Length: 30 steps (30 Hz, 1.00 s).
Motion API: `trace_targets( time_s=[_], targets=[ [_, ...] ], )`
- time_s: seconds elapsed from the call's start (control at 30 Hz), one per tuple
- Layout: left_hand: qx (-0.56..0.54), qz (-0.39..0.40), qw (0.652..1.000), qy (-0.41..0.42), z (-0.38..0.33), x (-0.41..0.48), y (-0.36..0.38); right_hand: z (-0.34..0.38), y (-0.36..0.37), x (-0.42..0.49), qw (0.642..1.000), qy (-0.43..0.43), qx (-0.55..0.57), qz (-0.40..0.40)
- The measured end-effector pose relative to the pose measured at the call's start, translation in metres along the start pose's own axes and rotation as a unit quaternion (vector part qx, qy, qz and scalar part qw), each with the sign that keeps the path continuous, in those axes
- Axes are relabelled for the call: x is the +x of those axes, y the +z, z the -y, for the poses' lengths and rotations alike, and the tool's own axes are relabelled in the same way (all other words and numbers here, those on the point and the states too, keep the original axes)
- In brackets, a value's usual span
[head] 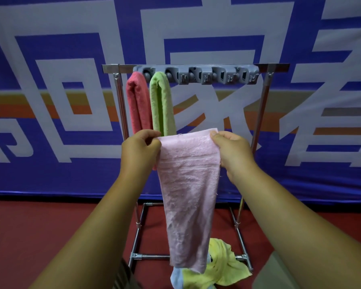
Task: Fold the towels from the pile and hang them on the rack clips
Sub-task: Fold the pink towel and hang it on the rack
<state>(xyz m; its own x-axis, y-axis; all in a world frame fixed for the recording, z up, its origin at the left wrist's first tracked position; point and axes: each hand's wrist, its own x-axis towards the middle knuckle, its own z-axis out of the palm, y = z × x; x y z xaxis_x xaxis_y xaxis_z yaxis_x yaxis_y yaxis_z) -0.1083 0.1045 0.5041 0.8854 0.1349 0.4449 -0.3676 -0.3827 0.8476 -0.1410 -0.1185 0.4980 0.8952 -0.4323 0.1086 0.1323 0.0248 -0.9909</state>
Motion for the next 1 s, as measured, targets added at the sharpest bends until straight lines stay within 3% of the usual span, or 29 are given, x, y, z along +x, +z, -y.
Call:
trace_targets(
  time_s=[0.13,0.27,0.37,0.47,0.63,1.0],
  targets=[
    [0.127,0.042,0.990,0.044,0.024,0.000,0.001,-0.008,0.004,-0.005,0.999,-0.002,-0.041,-0.002],
    [0.180,0.067,0.980,0.052,0.034,-0.002,0.004,-0.022,0.008,-0.008,0.996,-0.006,-0.088,-0.017],
    [0.139,0.095,0.986,0.014,0.035,-0.009,0.009,-0.028,0.009,-0.008,0.995,-0.001,-0.097,-0.019],
    [0.023,0.117,0.992,-0.034,0.036,-0.019,0.010,-0.030,0.008,-0.007,0.996,0.012,-0.089,-0.023],
    [-0.099,0.089,0.990,-0.051,0.045,-0.012,0.004,-0.029,0.000,-0.001,0.997,0.022,-0.062,-0.040],
    [-0.057,0.057,0.996,-0.045,0.033,-0.009,-0.001,-0.035,0.005,-0.009,0.999,0.030,-0.012,-0.040]
  ],
)
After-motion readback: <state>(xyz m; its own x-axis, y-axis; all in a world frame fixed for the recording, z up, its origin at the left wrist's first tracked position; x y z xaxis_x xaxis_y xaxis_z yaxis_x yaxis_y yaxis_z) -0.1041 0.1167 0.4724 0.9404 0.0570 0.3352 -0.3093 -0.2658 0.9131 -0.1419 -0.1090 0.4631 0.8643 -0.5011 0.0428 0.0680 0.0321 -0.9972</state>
